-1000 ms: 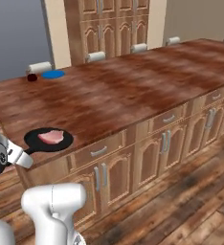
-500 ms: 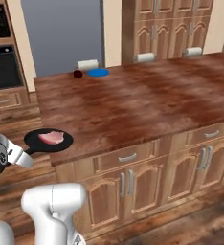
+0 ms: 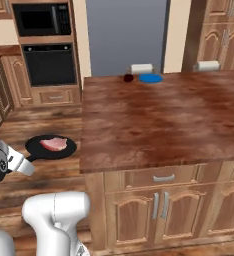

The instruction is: Pick up the pan with the steak in it and place it on the dining table. Then place the steak on the plate.

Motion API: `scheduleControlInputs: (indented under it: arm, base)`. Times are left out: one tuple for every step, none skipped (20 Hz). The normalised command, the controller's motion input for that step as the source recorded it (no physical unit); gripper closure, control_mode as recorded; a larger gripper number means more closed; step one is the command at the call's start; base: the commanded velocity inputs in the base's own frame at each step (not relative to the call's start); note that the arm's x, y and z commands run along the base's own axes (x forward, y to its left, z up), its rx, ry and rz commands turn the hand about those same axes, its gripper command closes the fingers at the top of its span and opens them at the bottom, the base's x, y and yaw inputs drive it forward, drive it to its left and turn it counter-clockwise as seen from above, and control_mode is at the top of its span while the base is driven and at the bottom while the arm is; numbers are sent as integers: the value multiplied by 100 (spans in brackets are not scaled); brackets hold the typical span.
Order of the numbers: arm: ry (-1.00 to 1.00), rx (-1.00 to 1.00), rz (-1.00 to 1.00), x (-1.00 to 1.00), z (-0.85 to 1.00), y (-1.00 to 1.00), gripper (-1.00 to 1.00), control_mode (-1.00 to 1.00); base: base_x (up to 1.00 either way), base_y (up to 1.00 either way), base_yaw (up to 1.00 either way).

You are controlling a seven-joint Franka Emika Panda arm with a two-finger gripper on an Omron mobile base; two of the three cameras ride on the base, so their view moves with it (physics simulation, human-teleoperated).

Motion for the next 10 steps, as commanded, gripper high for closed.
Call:
scheduleControlInputs:
  arm:
    - [0, 0, 0, 0, 0, 0, 100, 100]
    - [0, 0, 0, 0, 0, 0, 100, 100]
    - [0, 0, 0, 0, 0, 0, 100, 100]
    - [0, 0, 0, 0, 0, 0, 100, 100]
    - [0, 0, 0, 0, 0, 0, 100, 100]
    - [0, 0, 0, 0, 0, 0, 100, 100]
    - [0, 0, 0, 0, 0, 0, 100, 100]
    - [0, 0, 0, 0, 0, 0, 100, 100]
    - [0, 0, 0, 0, 0, 0, 100, 100]
    - [0, 0, 0, 0, 0, 0, 100, 100]
  base:
    - [-17, 0, 45]
    - [-18, 0, 45]
    - [-19, 0, 43]
    - [-21, 2, 42]
    - [-23, 4, 41]
    - [-29, 4, 35]
    - [-26, 0, 21]
    - [-17, 9, 14]
    - [-10, 24, 6]
    - [-4, 45, 0]
